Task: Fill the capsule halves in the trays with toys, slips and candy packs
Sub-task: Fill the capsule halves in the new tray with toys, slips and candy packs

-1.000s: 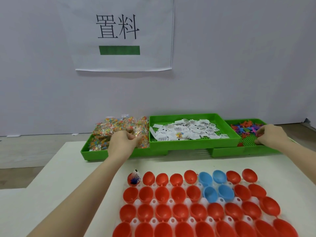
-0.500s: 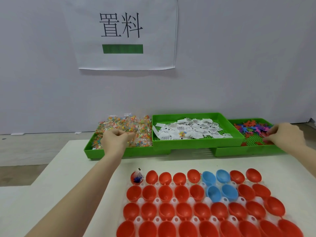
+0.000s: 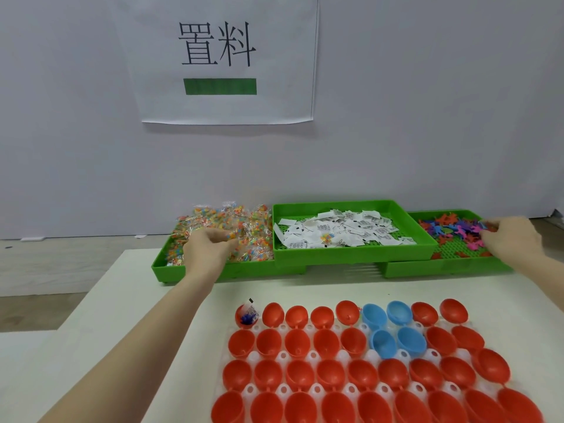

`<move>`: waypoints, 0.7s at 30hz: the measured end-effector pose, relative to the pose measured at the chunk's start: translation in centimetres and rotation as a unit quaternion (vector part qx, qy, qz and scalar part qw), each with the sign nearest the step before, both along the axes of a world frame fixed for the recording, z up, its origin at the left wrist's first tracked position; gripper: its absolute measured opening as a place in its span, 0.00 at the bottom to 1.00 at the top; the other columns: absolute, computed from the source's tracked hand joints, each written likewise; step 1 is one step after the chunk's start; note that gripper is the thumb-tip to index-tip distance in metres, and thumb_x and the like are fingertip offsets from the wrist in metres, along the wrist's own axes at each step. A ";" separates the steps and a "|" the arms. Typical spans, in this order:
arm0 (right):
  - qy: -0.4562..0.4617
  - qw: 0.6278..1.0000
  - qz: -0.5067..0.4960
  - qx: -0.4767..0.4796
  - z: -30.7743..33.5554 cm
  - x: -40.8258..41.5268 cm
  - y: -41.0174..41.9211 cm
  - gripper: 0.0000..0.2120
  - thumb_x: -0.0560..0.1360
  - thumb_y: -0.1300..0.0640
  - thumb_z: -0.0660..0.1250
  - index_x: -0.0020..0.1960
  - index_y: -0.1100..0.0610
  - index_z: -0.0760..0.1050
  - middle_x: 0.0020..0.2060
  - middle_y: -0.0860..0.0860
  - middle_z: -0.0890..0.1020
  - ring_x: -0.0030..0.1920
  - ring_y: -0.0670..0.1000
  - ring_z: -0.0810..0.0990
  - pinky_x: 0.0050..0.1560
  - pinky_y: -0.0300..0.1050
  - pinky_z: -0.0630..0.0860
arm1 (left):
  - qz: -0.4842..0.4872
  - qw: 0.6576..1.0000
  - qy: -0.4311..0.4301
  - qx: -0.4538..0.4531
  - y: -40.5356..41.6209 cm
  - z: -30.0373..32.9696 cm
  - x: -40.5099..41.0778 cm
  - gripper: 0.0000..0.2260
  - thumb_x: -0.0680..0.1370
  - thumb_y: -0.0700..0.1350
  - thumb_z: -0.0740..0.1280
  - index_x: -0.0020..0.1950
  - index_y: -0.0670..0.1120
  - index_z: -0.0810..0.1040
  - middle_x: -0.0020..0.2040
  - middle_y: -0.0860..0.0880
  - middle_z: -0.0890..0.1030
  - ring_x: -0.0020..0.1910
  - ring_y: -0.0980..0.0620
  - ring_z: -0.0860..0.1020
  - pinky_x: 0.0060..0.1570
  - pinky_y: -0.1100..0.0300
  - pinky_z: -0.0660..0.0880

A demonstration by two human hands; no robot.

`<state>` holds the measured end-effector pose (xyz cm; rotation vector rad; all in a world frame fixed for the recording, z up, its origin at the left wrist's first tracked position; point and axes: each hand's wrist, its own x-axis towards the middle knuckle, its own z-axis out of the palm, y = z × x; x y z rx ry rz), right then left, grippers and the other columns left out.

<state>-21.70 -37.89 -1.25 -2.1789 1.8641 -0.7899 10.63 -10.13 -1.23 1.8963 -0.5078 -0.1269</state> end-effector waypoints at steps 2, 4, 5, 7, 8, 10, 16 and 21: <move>-0.009 1.000 0.006 0.004 -0.1 0.0 -0.1 0.17 0.76 0.64 0.59 0.64 0.61 0.73 0.57 0.69 0.73 0.51 0.68 0.75 0.52 0.55 0.72 | 0.001 1.000 -0.015 0.000 0.0 -0.1 -0.1 0.13 0.72 0.40 0.72 0.55 0.38 0.79 0.58 0.40 0.78 0.56 0.45 0.75 0.54 0.55 0.68; -0.012 1.000 0.013 0.007 -0.1 0.0 0.0 0.18 0.77 0.64 0.57 0.66 0.60 0.72 0.58 0.68 0.71 0.52 0.68 0.74 0.53 0.55 0.71 | 0.007 1.000 -0.021 -0.006 0.1 -0.2 0.0 0.13 0.72 0.40 0.72 0.55 0.37 0.79 0.60 0.40 0.77 0.58 0.44 0.74 0.55 0.55 0.68; -0.005 1.000 0.015 0.006 -0.1 0.1 0.0 0.18 0.77 0.64 0.57 0.66 0.59 0.72 0.60 0.67 0.70 0.54 0.67 0.73 0.55 0.55 0.70 | 0.012 1.000 -0.022 -0.011 0.2 -0.2 0.0 0.13 0.72 0.40 0.71 0.55 0.37 0.79 0.57 0.40 0.79 0.54 0.46 0.75 0.52 0.57 0.68; 0.028 1.000 0.014 0.001 -0.1 0.2 0.1 0.17 0.78 0.62 0.57 0.66 0.57 0.71 0.63 0.64 0.72 0.59 0.66 0.71 0.58 0.52 0.65 | 0.021 0.999 -0.027 -0.033 0.3 -0.1 -0.1 0.14 0.72 0.40 0.71 0.55 0.36 0.79 0.50 0.42 0.80 0.45 0.50 0.75 0.47 0.59 0.68; 0.042 0.999 0.013 -0.004 -0.1 0.2 0.2 0.17 0.79 0.61 0.57 0.67 0.57 0.71 0.61 0.64 0.74 0.59 0.65 0.71 0.58 0.52 0.65 | 0.025 0.998 -0.028 -0.048 0.4 0.0 -0.1 0.15 0.72 0.40 0.72 0.56 0.36 0.78 0.47 0.43 0.80 0.44 0.49 0.75 0.47 0.59 0.69; 0.039 0.999 0.012 -0.007 0.1 0.1 0.4 0.16 0.79 0.59 0.56 0.65 0.60 0.71 0.58 0.67 0.76 0.58 0.67 0.72 0.54 0.53 0.67 | 0.023 0.997 -0.017 -0.065 0.5 0.2 -0.3 0.17 0.72 0.40 0.71 0.58 0.36 0.76 0.44 0.44 0.79 0.47 0.45 0.78 0.53 0.54 0.73; 0.043 0.997 0.057 0.003 0.4 0.0 0.6 0.13 0.79 0.57 0.60 0.59 0.59 0.77 0.57 0.61 0.78 0.51 0.62 0.77 0.47 0.50 0.69 | -0.005 0.998 -0.001 -0.060 0.4 0.4 -0.6 0.19 0.74 0.38 0.68 0.64 0.37 0.71 0.36 0.51 0.75 0.42 0.45 0.78 0.53 0.50 0.75; -0.069 0.994 0.079 0.005 0.9 -0.2 0.8 0.10 0.72 0.56 0.71 0.48 0.63 0.81 0.35 0.59 0.83 0.41 0.58 0.80 0.39 0.46 0.70 | -0.026 0.997 -0.003 -0.069 0.6 0.3 -0.8 0.16 0.74 0.37 0.68 0.62 0.38 0.73 0.37 0.51 0.75 0.39 0.46 0.77 0.53 0.49 0.76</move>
